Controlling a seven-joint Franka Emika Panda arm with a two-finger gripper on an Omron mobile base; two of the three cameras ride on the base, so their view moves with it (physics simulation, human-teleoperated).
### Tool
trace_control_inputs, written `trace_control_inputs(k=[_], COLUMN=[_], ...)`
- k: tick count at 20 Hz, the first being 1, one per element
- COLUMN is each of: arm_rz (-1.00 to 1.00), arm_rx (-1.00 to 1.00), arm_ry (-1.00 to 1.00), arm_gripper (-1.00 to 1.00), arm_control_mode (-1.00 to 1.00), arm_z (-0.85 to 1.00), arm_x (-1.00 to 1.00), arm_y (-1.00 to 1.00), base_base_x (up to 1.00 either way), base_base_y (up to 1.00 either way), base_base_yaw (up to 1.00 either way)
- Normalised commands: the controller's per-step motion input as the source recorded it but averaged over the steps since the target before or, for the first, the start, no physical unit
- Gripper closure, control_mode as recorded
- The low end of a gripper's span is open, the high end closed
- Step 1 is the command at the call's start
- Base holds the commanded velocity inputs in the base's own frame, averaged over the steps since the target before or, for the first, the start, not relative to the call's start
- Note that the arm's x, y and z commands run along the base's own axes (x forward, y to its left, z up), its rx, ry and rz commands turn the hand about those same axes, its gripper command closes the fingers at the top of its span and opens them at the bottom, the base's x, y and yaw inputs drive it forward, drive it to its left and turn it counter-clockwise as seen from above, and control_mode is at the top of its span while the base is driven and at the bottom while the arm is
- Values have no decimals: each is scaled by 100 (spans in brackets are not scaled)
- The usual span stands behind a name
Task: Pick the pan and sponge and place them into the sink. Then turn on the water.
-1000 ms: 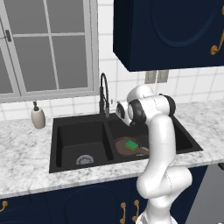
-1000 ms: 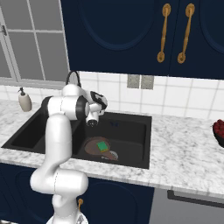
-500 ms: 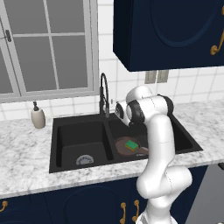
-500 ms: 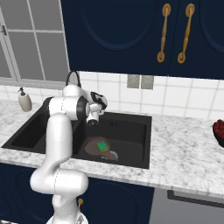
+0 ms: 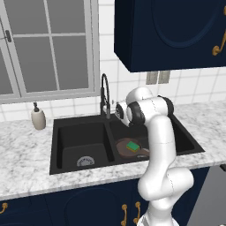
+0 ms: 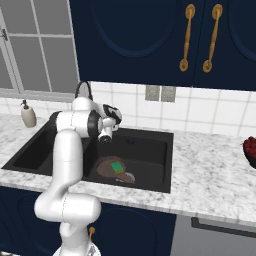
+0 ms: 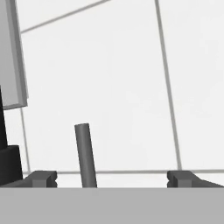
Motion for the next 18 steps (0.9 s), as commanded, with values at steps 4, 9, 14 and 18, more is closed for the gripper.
trace_control_inputs(k=[4, 9, 14, 18], arm_rz=[-1, -8, -9, -5], arm_rx=[0, 0, 0, 0], arm_ry=[0, 0, 0, 0], arm_gripper=[-100, -100, -100, -100], arm_control_mode=[-100, -100, -100, -100], arm_z=[0, 0, 0, 0], arm_x=[2, 0, 0, -10], arm_y=[4, -4, -19, -26], base_base_x=[0, 0, 0, 0], base_base_y=[0, 0, 0, 0], base_base_yaw=[0, 0, 0, 0])
